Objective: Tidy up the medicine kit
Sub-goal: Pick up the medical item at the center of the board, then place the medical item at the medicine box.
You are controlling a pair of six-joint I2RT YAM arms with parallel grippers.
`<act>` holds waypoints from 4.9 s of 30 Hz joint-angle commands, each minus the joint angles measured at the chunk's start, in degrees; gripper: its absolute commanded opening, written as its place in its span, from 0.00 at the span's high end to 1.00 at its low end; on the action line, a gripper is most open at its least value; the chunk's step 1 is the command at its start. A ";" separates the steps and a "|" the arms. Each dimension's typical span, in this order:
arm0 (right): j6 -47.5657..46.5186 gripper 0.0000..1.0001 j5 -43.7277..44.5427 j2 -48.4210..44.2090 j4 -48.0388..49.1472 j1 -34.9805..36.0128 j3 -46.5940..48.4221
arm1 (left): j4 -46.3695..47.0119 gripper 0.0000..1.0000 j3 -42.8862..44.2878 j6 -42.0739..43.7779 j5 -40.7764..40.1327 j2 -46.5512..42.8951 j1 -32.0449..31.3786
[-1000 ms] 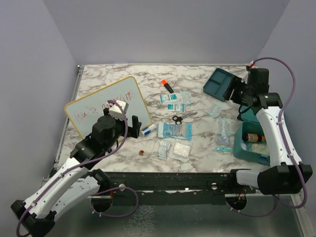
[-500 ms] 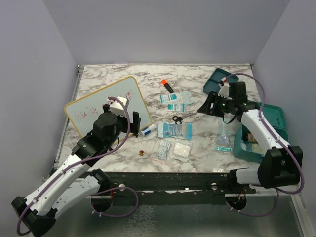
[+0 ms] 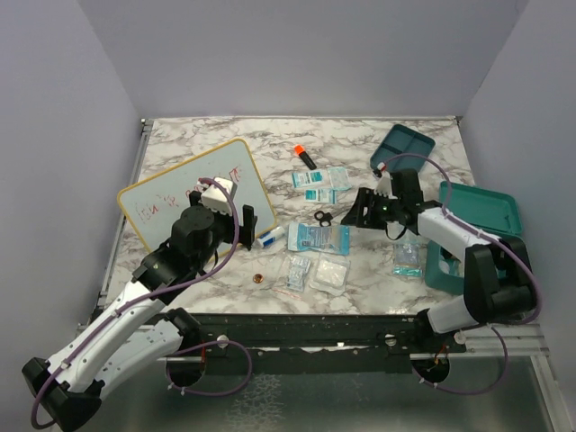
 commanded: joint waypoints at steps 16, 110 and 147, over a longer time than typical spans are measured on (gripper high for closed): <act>0.12 0.37 -5.68 5.14 16.06 0.24 -8.37 | 1.22 0.01 -0.42 0.67 1.86 -0.59 -0.16; 18.86 1.00 59.74 -26.06 -52.49 0.23 37.72 | 0.79 0.01 -0.25 -0.28 6.05 -2.81 -0.17; 30.08 1.00 94.41 -24.15 -71.19 -11.27 26.72 | 1.05 0.01 -0.77 -1.06 7.04 -10.56 -0.32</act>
